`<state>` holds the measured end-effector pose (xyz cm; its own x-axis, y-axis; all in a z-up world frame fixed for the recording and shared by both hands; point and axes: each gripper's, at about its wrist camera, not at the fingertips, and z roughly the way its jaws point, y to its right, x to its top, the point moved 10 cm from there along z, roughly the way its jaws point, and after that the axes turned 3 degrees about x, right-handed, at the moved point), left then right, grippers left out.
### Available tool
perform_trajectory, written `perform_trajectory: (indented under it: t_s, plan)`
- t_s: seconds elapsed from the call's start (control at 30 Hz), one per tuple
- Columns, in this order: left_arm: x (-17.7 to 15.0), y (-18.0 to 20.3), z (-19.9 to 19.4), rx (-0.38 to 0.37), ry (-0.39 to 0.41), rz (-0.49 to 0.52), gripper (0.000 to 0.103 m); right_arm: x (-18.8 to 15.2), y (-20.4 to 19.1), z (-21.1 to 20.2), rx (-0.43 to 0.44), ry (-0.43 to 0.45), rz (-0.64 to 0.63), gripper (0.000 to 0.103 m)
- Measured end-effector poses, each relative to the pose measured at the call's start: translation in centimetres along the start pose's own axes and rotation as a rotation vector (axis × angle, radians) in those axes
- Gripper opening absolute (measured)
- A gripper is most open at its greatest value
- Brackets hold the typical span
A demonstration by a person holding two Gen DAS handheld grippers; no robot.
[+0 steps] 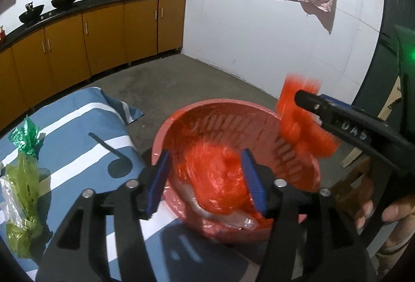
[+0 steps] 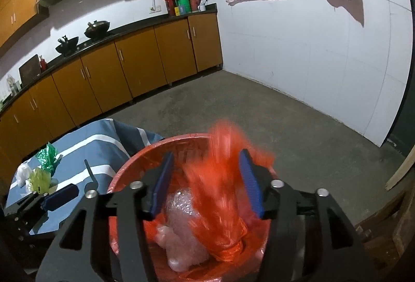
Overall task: Collect trash
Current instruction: 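Carry both red bags over the red basket and open both tools, then return both tools to the pile and grasp the green bag with the right tool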
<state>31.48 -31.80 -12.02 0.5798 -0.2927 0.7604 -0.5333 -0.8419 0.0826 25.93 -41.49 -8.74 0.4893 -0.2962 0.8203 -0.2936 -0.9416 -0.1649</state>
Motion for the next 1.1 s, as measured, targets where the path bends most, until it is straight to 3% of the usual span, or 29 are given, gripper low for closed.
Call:
perform_trajectory:
  t_s: [0.13,0.2,0.27,0.5,0.73,1.1]
  plan:
    - [-0.7,-1.5,-0.4,0.026,-0.013,-0.031,0.063,-0.7,-0.1,-0.2,-0.006,-0.006,-0.002,0.066]
    - [-1.1,-2.6,-1.1,0.049,-0.009,-0.05,0.067,-1.0,-0.2,-0.7,-0.019,0.005,-0.004,0.079]
    - [-1.5,-3.5,-2.1,0.072,0.002,-0.062,0.071,-1.3,-0.4,-1.1,-0.027,0.014,-0.014,0.083]
    - [-3.3,-7.7,-6.9,0.188,0.048,-0.085,0.072,-3.3,-1.9,-1.5,-0.01,-0.018,-0.028,0.084]
    - [-5.5,-15.2,-12.2,0.334,0.081,-0.198,0.072,-5.3,-5.3,-1.7,0.043,-0.062,-0.054,0.081]
    - [-11.8,-27.7,-18.6,0.6,0.055,-0.347,0.072,-7.1,-17.0,-1.4,0.204,-0.11,-0.2,0.071]
